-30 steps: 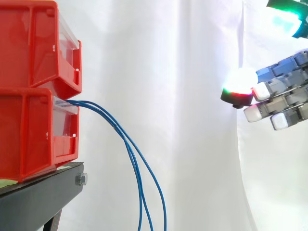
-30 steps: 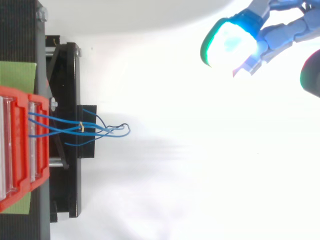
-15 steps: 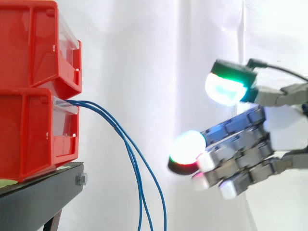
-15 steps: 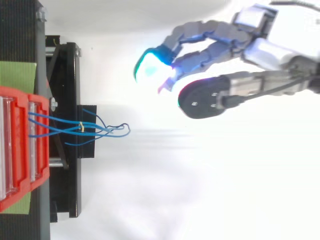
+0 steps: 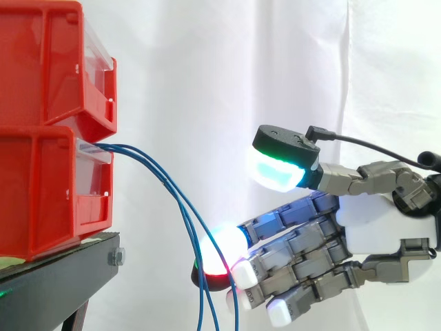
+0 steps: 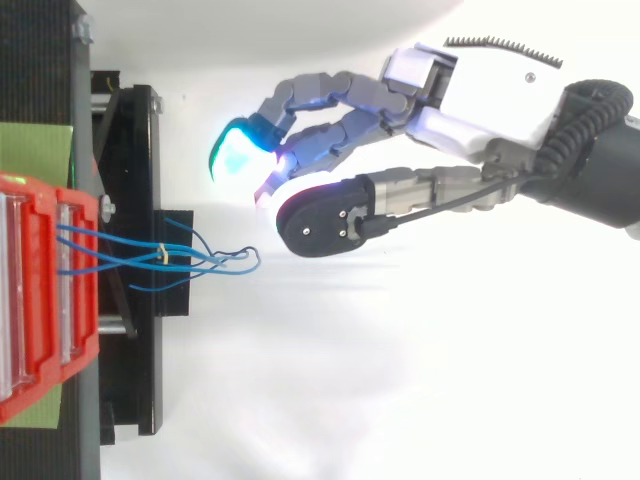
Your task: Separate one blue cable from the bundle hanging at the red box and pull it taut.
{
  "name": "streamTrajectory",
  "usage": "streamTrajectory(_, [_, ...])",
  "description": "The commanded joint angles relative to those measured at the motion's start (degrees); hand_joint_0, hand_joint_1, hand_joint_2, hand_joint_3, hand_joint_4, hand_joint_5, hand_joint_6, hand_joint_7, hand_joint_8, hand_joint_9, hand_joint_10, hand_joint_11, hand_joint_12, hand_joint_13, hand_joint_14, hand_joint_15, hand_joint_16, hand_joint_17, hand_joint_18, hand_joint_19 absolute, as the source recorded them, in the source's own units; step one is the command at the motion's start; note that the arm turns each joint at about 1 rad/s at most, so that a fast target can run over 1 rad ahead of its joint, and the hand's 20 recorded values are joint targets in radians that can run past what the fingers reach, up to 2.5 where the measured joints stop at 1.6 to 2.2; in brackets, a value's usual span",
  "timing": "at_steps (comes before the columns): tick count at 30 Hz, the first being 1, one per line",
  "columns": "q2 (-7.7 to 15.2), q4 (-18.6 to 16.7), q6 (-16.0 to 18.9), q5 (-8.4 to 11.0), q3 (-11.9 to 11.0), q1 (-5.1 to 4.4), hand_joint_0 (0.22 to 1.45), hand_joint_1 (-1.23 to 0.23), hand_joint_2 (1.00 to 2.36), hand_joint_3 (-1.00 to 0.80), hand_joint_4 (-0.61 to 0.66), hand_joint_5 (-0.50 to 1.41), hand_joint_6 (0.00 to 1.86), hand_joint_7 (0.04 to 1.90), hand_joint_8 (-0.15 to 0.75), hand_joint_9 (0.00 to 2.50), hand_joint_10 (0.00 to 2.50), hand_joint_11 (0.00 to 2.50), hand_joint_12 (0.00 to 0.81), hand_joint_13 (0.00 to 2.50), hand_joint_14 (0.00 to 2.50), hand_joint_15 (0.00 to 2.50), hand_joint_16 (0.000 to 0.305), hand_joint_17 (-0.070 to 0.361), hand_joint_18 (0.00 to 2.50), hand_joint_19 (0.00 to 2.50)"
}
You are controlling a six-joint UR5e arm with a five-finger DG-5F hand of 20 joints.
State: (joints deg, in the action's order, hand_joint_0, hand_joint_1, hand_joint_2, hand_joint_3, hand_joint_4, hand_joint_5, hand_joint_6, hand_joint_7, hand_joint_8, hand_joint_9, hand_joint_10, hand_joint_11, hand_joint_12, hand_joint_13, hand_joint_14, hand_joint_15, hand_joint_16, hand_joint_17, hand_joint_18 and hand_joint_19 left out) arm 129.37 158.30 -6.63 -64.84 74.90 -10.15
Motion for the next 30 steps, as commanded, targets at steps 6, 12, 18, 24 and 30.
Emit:
streamTrajectory(6, [3.17, -1.06, -1.19, -2.66, -4.23, -0.31, 0.59, -0.55, 1.0, -0.46, 0.32, -0.18, 0.5, 0.89, 0.342, 0.78, 0.01, 0.51, 0.365, 0.64, 0.01, 0.39, 0.047, 0.105, 0.58, 0.57])
streamTrajectory(12, [5.28, -4.84, -1.19, -3.54, -5.11, -0.83, 0.58, -0.56, 1.0, -0.46, 0.32, -0.18, 0.5, 0.89, 0.341, 0.78, 0.01, 0.52, 0.366, 0.64, 0.01, 0.39, 0.047, 0.105, 0.58, 0.56])
streamTrajectory(18, [6.33, -6.16, -0.66, -6.35, -7.22, -0.83, 0.58, -0.56, 1.0, -0.47, 0.32, -0.18, 0.5, 0.89, 0.342, 0.78, 0.01, 0.51, 0.365, 0.65, 0.01, 0.39, 0.047, 0.105, 0.58, 0.56])
streamTrajectory(24, [6.33, -6.34, -0.58, -6.7, -7.31, -0.83, 0.58, -0.56, 1.0, -0.46, 0.32, -0.18, 0.5, 0.89, 0.342, 0.78, 0.01, 0.52, 0.364, 0.66, 0.01, 0.41, 0.046, 0.104, 0.59, 0.57])
streamTrajectory(30, [6.33, -7.83, -0.66, -6.79, -7.22, -0.83, 0.59, -0.56, 1.0, -0.46, 0.32, -0.18, 0.5, 0.89, 0.338, 0.78, 0.01, 0.51, 0.362, 0.67, 0.01, 0.4, 0.046, 0.104, 0.59, 0.57])
